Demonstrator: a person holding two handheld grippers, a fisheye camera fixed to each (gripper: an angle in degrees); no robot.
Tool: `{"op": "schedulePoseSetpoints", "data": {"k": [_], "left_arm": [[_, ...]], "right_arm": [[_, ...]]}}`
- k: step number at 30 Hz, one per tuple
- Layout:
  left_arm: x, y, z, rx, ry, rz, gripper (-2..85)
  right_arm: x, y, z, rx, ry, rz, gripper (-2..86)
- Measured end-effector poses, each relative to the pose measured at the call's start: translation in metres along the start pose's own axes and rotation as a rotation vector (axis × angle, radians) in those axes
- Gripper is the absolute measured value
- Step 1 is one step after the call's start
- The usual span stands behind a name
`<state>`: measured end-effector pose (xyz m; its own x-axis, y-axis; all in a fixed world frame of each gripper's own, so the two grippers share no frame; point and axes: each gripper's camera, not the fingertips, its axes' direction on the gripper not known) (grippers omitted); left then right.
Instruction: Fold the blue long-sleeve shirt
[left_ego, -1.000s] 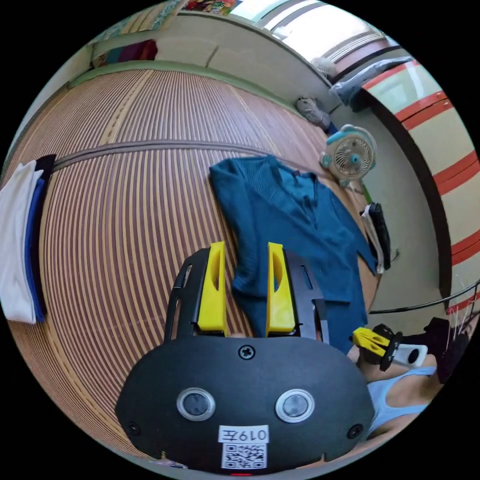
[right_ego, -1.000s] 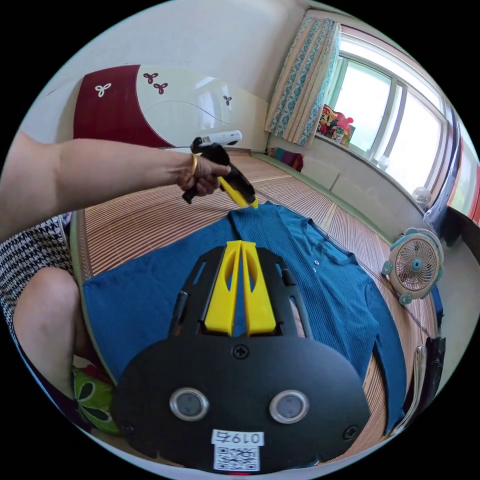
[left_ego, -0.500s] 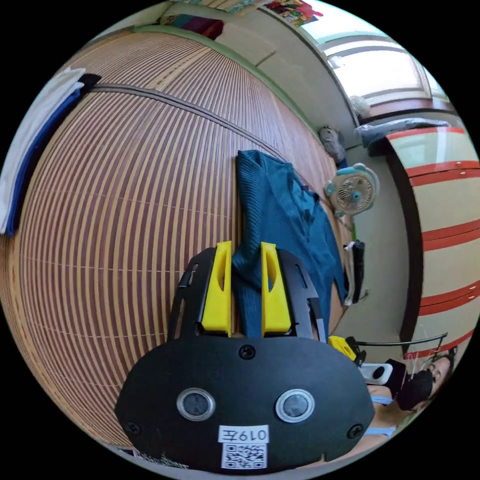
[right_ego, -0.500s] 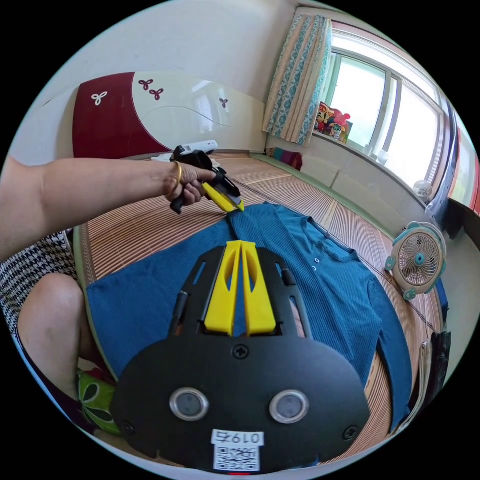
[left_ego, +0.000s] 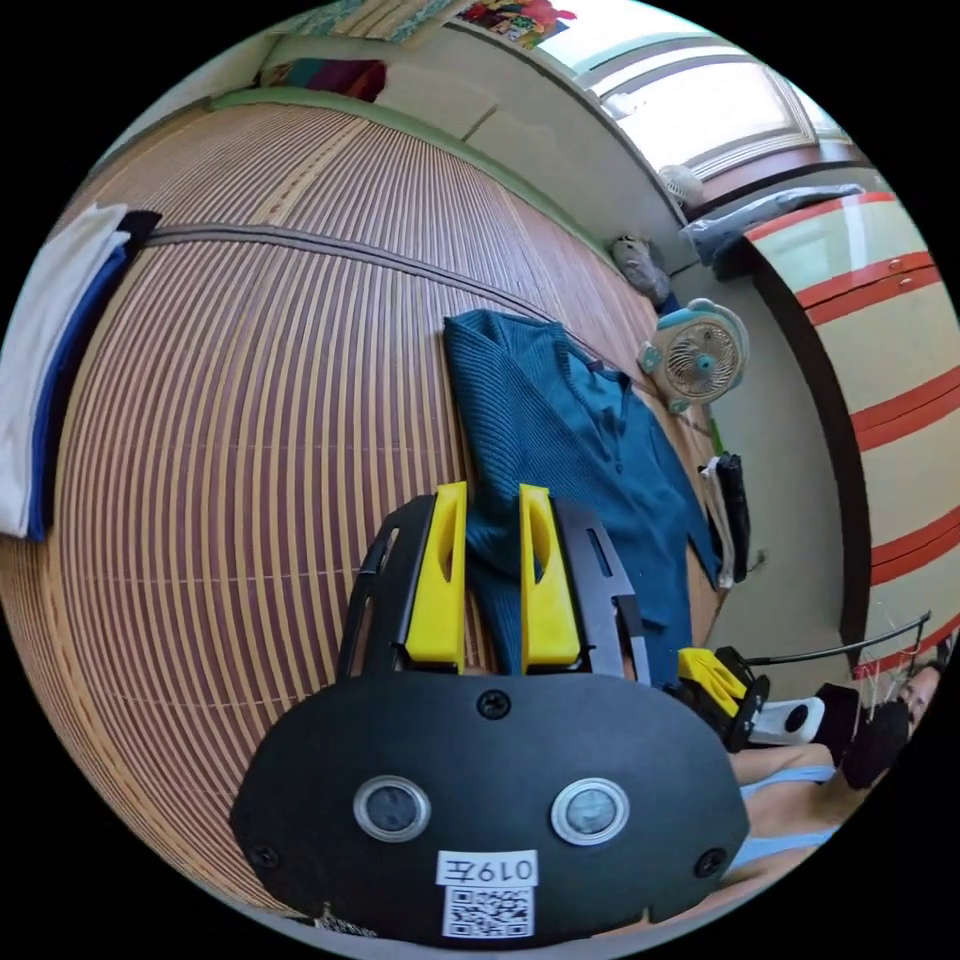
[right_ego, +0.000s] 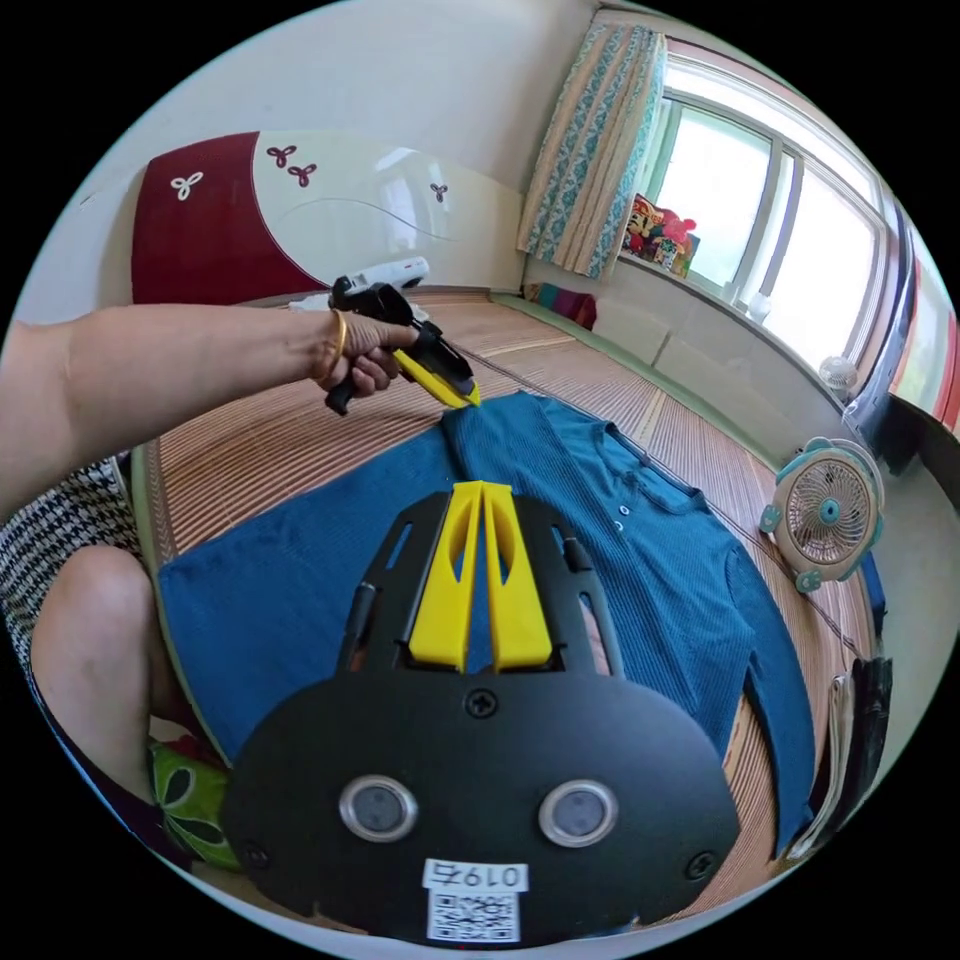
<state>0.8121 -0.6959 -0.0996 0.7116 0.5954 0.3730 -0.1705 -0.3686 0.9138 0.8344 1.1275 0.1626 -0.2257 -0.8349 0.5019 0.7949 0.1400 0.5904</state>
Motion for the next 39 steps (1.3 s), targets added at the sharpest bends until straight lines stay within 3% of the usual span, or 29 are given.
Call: {"op": "schedulePoseSetpoints", "data": {"k": [4, 7, 12, 14, 16, 22, 26, 33, 39], "left_arm": [[0.026, -0.006, 0.015, -0.046, -0.186, 0.075, 5.9], [0.029, -0.003, 0.019, -0.044, -0.156, 0.076, 5.3], [0.025, 0.004, 0.022, -0.061, -0.097, 0.063, 5.9], [0.022, 0.008, 0.023, -0.059, -0.057, 0.043, 6.1], [0.020, 0.011, 0.024, -0.056, -0.029, 0.033, 6.0], [0.018, 0.024, 0.030, -0.043, 0.025, 0.021, 5.8], [0.016, 0.035, 0.034, -0.031, 0.053, 0.005, 5.7], [0.007, 0.064, 0.028, 0.055, 0.142, -0.050, 4.8], [0.038, 0.094, 0.039, 0.032, -0.015, 0.117, 6.5]], "right_arm": [[0.020, 0.001, 0.026, -0.217, 0.176, 0.005, -1.0], [0.061, 0.011, 0.037, -0.320, 0.275, 0.112, -0.9], [0.181, 0.059, 0.003, -0.245, 0.145, 0.631, -0.8], [0.230, 0.096, -0.015, -0.192, 0.008, 0.828, -0.6], [0.251, 0.117, -0.028, -0.141, -0.062, 0.893, -0.2], [0.281, 0.147, -0.011, -0.270, -0.205, 0.919, 5.2], [0.288, 0.140, -0.007, -0.343, -0.094, 0.863, 1.4], [0.304, 0.143, -0.013, -0.366, -0.073, 0.833, -0.7], [0.313, 0.142, -0.019, -0.365, -0.046, 0.814, -0.4]]}}
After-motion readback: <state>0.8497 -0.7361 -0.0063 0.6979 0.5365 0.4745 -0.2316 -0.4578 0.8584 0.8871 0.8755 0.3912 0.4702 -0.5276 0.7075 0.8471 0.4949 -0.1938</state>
